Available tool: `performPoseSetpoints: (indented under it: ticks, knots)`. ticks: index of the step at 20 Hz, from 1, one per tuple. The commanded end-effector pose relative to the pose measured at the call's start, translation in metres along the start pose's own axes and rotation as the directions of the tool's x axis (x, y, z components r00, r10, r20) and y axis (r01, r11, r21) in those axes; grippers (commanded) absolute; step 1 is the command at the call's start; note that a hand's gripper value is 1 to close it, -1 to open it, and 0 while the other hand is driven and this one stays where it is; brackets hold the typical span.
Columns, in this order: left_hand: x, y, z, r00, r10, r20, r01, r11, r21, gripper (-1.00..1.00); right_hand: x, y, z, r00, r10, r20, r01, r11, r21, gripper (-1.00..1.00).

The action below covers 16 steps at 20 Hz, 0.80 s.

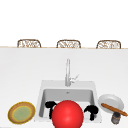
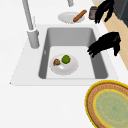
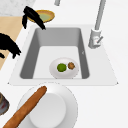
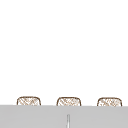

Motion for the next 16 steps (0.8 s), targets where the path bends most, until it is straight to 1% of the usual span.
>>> performPoseSetpoints:
  ticks: [1, 2, 5, 7, 8, 10, 13, 16]
  knots:
    - [-0.027, 0.002, -0.011, 0.9989, 0.044, -0.017, -0.044, 0.9990, -0.012, -1.00, 0.000, 0.000, 0.000, 1.000, 0.000, 0.000, 0.000, 1.000, 0.000, 0.00]
    - [-0.034, 0.002, -0.012, 0.9988, 0.047, -0.015, -0.048, 0.9987, -0.020, -1.00, 0.000, 0.000, 0.000, 1.000, 0.000, 0.000, 0.000, 1.000, 0.000, 0.00]
    - [-0.055, 0.003, -0.022, 0.9981, 0.058, -0.021, -0.059, 0.9981, -0.018, -1.00, 0.000, 0.000, 0.000, 1.000, -0.001, -0.001, 0.001, 1.000, -0.001, 0.00]
    - [-0.065, 0.005, -0.031, 0.9975, 0.067, -0.021, -0.067, 0.9976, -0.016, -1.00, 0.000, 0.000, 0.000, 1.000, -0.002, -0.001, 0.002, 1.000, -0.002, 0.00]
    - [-0.069, 0.005, -0.035, 0.9975, 0.068, -0.020, -0.068, 0.9976, -0.015, -1.00, 0.000, 0.000, 0.000, 1.000, -0.002, -0.001, 0.002, 1.000, -0.002, 0.00]
    - [-0.078, 0.006, -0.043, 0.9981, 0.058, -0.021, -0.058, 0.9983, -0.003, -1.00, 0.000, 0.000, 0.000, 1.000, -0.003, -0.001, 0.003, 1.000, -0.002, 0.00]
    - [-0.093, 0.004, -0.060, 0.9986, 0.049, -0.020, -0.049, 0.9988, -0.008, -1.00, 0.000, 0.000, 0.000, 1.000, -0.003, -0.002, 0.003, 1.000, -0.002, 0.00]
    - [-0.107, 0.000, -0.075, 0.9983, 0.053, -0.024, -0.054, 0.9985, -0.011, -1.00, 0.000, 0.000, 0.000, 1.000, -0.003, -0.002, 0.003, 1.000, -0.003, 0.00]
